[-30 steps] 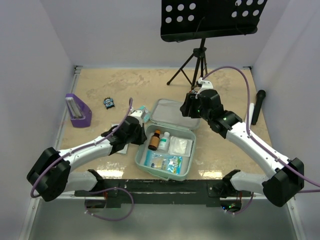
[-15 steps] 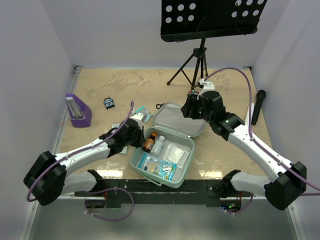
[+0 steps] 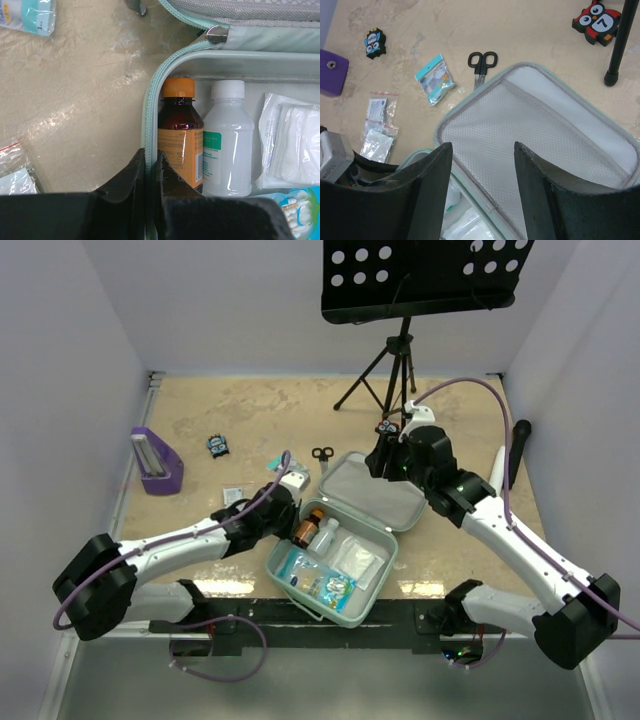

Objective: Organize the medicine kit
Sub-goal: Move the medicine box to the center of the board, then pick up the medical item at the center of the board.

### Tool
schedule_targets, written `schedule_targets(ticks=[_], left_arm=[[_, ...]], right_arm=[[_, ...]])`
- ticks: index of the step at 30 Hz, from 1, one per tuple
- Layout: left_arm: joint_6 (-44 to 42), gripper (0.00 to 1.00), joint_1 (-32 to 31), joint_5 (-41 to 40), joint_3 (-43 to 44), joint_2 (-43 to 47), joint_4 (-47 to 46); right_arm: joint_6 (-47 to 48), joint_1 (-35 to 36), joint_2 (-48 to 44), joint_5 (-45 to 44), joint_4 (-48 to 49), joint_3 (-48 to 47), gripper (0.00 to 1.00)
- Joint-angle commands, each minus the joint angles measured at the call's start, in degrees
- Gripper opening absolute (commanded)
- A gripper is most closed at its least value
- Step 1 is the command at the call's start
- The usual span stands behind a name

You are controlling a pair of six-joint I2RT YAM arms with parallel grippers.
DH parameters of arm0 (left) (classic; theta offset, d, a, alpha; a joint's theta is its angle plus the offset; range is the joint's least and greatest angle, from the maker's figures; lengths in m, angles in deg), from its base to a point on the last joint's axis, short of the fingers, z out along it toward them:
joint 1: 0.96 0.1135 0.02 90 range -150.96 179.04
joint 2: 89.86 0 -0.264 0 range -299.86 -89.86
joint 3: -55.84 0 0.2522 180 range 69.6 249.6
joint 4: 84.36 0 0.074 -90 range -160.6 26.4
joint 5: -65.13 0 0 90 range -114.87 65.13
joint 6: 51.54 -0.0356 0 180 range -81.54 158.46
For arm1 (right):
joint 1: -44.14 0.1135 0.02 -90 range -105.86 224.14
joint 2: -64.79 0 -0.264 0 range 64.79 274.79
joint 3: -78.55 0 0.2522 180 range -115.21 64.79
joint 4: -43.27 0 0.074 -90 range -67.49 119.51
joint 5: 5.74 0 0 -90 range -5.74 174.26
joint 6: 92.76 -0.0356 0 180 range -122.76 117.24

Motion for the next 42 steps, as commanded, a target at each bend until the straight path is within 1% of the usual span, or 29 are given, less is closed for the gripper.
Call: schedule_targets(ticks=[1,4,7,10,14,21,26,30,33,36,39,42], left_arm=[[0.88,0.00,-1.38,3.38,5.29,-1.06,-12.19],[-0.17,0.00,-2.00,5.04,6.08,-2.91,-14.56],[-1.40,0.00,-2.35,6.81,7.31,-6.68,-17.55],[-1.67,0.00,-2.53,9.26,10.12,-11.25,-18.35],[-2.11,0.00,-2.70,9.36,12.14,-13.98,-20.19],[-3.95,0.01,-2.79,8.74,16.62,-18.03,-20.11],[-4.39,0.10,-2.62,7.25,18.91,-18.47,-16.86],[-3.52,0.16,-2.62,3.39,19.00,-17.16,-13.08],[-2.73,0.24,-2.53,1.89,17.69,-14.79,-12.37],[-2.02,0.33,-2.44,0.92,16.81,-13.11,-11.15],[-0.88,0.36,-2.35,-0.39,16.81,-11.88,-8.07],[0.87,0.37,-2.27,-2.41,14.88,-8.11,-6.39]], right_arm=[[0.88,-0.19,-2.35,-1.92,0.68,0.44,0.56],[1.32,-0.19,-2.36,-1.83,0.16,0.36,0.56],[2.37,-0.19,-2.53,-3.58,-1.78,-0.88,0.56],[1.94,-0.19,-3.41,-3.41,-0.03,0.44,0.56],[0.88,-0.28,-2.80,-2.71,-0.46,0.88,0.56],[0.18,-0.28,-2.80,-2.62,0.59,2.55,0.56],[0.70,-0.19,-2.18,-3.41,-0.11,1.50,0.56],[0.88,-0.19,-2.62,-3.24,-0.37,0.80,0.56],[0.62,-0.28,-3.14,-2.36,-0.11,0.62,0.56],[0.44,-0.19,-3.50,-1.92,0.24,1.06,0.56],[0.62,-0.19,-3.67,-1.83,0.33,1.14,0.56],[0.79,-0.19,-3.94,-1.48,0.59,1.14,0.56]])
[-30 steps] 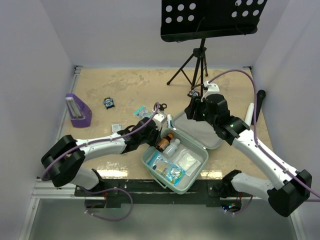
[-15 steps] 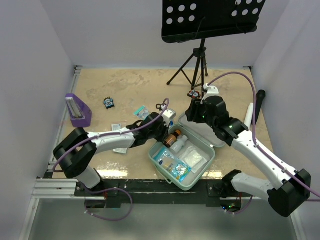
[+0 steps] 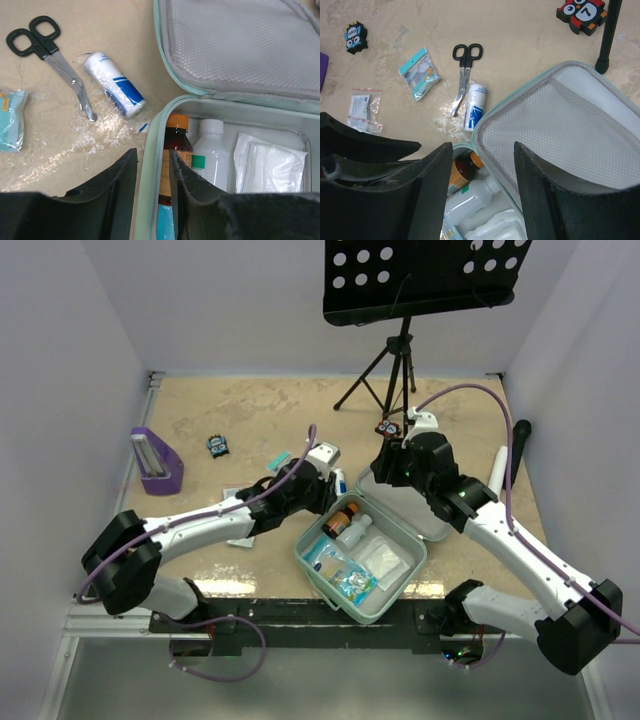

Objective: Organize the medicine kit
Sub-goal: Pick up the medical item at the center of the board.

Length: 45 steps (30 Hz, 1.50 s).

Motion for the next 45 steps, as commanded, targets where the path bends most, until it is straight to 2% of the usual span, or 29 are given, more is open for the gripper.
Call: schedule_targets(ticks=[1,2,5,8,10,13,19,23,27,31,35,45], left_arm=[[3.67,0.40,0.49,-4.93,-1.36,6.84,3.17],[4.99,0.47,0.75,-6.07,-3.03,8.69,3.71],[9.55,0.57,2.15,-10.81,-6.37,15.02,5.47],[14.91,0.63,4.70,-14.86,-8.75,18.72,6.70],[19.21,0.78,8.46,-15.84,-8.67,18.29,8.37],[23.35,0.86,13.58,-11.97,-6.92,13.74,8.02],[31.09,0.82,15.87,-11.18,-1.03,1.61,6.80],[39.08,0.80,17.01,-12.06,-0.41,-2.80,6.35],[43.05,0.79,17.28,-14.34,-0.32,-5.17,5.65],[44.46,0.78,17.80,-15.84,3.18,-8.77,7.66],[45.87,0.77,18.51,-16.63,9.42,-15.01,14.34],[45.87,0.76,20.44,-18.91,18.12,-22.74,22.51]], right_arm=[[0.14,-0.21,-1.90,0.71,1.77,-1.43,0.56],[0.31,-0.13,-2.08,0.71,1.86,-1.43,0.56],[0.40,-0.21,-2.17,1.15,2.47,-1.09,0.56],[0.58,-0.21,-2.26,1.94,3.44,-0.56,0.56],[0.66,-0.13,-2.43,2.38,4.06,-0.12,0.56],[0.66,-0.13,-2.69,3.26,4.41,0.23,0.56],[0.84,-0.21,-4.28,4.05,4.85,1.20,0.56],[0.75,-0.13,-5.24,4.40,4.85,1.73,0.57],[0.40,-0.21,-5.34,6.41,5.38,1.91,0.57],[-0.30,-0.13,-4.54,8.18,5.99,1.99,0.57],[-0.39,-0.13,-3.84,8.88,6.43,1.82,0.57],[-0.48,-0.13,-3.66,9.06,6.26,1.73,0.57]])
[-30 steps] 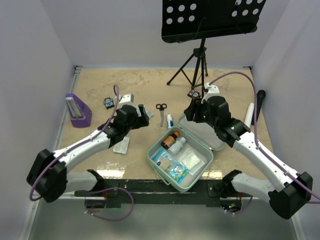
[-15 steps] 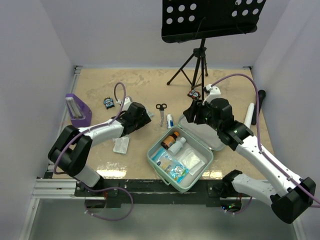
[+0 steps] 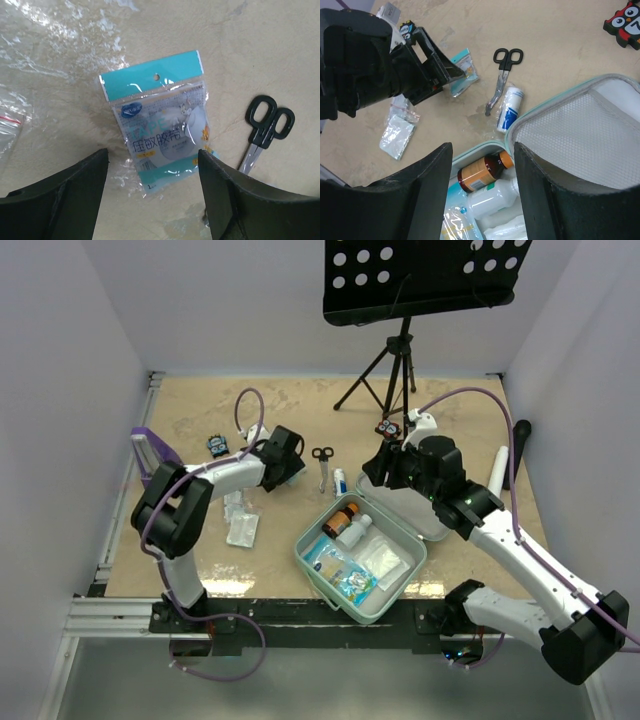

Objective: Organize the medicine kit
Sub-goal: Pick up the medical item at the center of the board.

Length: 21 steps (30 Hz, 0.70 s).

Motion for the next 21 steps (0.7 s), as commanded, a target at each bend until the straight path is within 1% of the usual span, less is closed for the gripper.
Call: schedule_targets(ticks=[1,5,11,14,19,21], left_arm=[[0.17,0.76,1.12,-3.09,6.79,-3.25,6.85],[-0.89,0.76,1.21,-3.97,11.98,-8.00,13.36],[-2.65,0.75,1.21,-3.36,15.85,-12.31,17.32],[-4.05,0.66,1.12,-3.09,16.03,-12.93,17.15],[-5.37,0.42,1.12,-2.74,14.63,-11.79,16.71],[-5.46,0.35,1.21,-2.92,13.66,-10.48,16.27]], right_arm=[[-0.22,-0.08,-0.10,0.60,2.10,-0.24,0.57],[-0.39,-0.08,-0.19,0.60,2.37,-0.24,0.57],[-0.39,-0.17,-0.27,0.60,2.54,-0.06,0.57],[-0.39,-0.17,-0.63,0.60,2.72,0.20,0.57],[-0.31,-0.08,-0.89,0.60,2.89,0.38,0.57],[-0.30,-0.17,-0.98,0.60,2.81,0.29,0.57]])
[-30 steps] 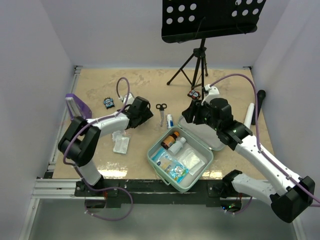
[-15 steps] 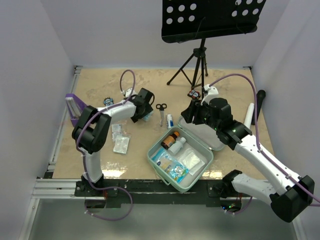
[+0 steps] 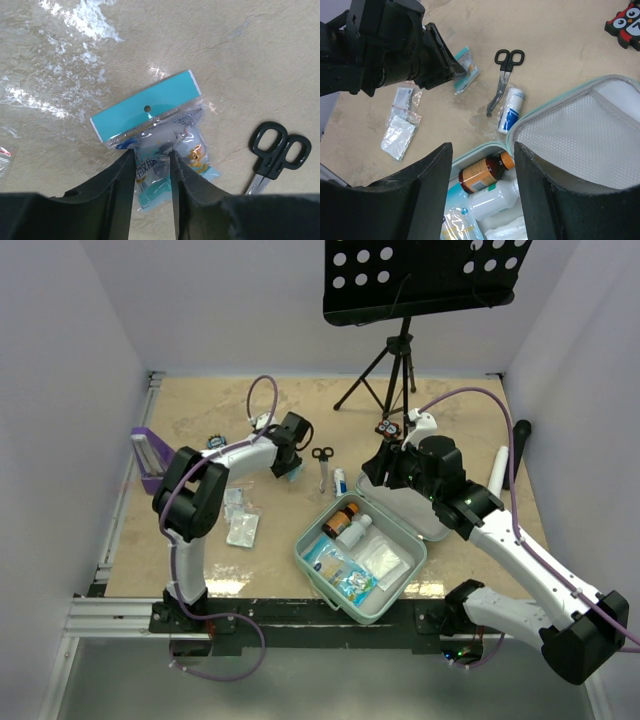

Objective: Organize the medicine kit
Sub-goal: Pick up the medical item at the center of the board, then place the medical item at the medicine box.

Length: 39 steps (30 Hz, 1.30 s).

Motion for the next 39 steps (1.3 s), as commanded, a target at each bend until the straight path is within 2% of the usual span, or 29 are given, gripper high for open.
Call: schedule_targets(ticks=[1,8,12,15,20,22,25,28,33,39], left_arm=[[-2.51,0.33,0.33,-0.51,-2.84,0.37,3.94],[-3.48,0.22,0.33,-1.74,-6.53,7.48,3.94],[-4.53,0.14,-0.28,-2.27,-11.44,16.60,1.67],[-8.03,0.12,-4.31,-5.08,-18.47,27.66,-4.65],[-14.46,0.10,-13.71,-9.39,-23.49,40.42,-7.57],[-17.53,0.07,-15.92,-8.52,-26.39,45.52,-11.16],[-22.80,0.07,-18.03,-2.12,-30.70,51.68,-19.67],[-25.79,0.06,-20.14,3.96,-31.24,52.23,-22.08],[-31.07,0.07,-26.28,8.44,-28.43,46.53,-22.60],[-35.91,0.08,-32.09,12.49,-24.65,40.81,-24.36]], right_arm=[[-0.11,-0.08,-1.07,0.29,2.31,0.27,0.57],[-0.20,-0.17,-1.59,0.29,2.22,0.53,0.57],[-0.02,-0.08,-1.51,0.29,2.13,0.09,0.56],[0.07,-0.08,-1.24,0.29,1.95,0.00,0.56],[0.33,-0.08,-1.07,-0.41,1.86,-0.26,0.56],[0.42,-0.08,-0.98,-0.67,1.78,-0.35,0.56],[0.42,-0.17,-0.80,-1.20,1.69,-0.61,0.56],[0.60,-0.17,-0.80,-1.99,1.25,-0.87,0.56],[0.51,-0.17,-1.42,-3.22,0.37,-0.79,0.56],[-0.81,-0.08,-6.24,-9.71,-1.21,-0.70,0.56]])
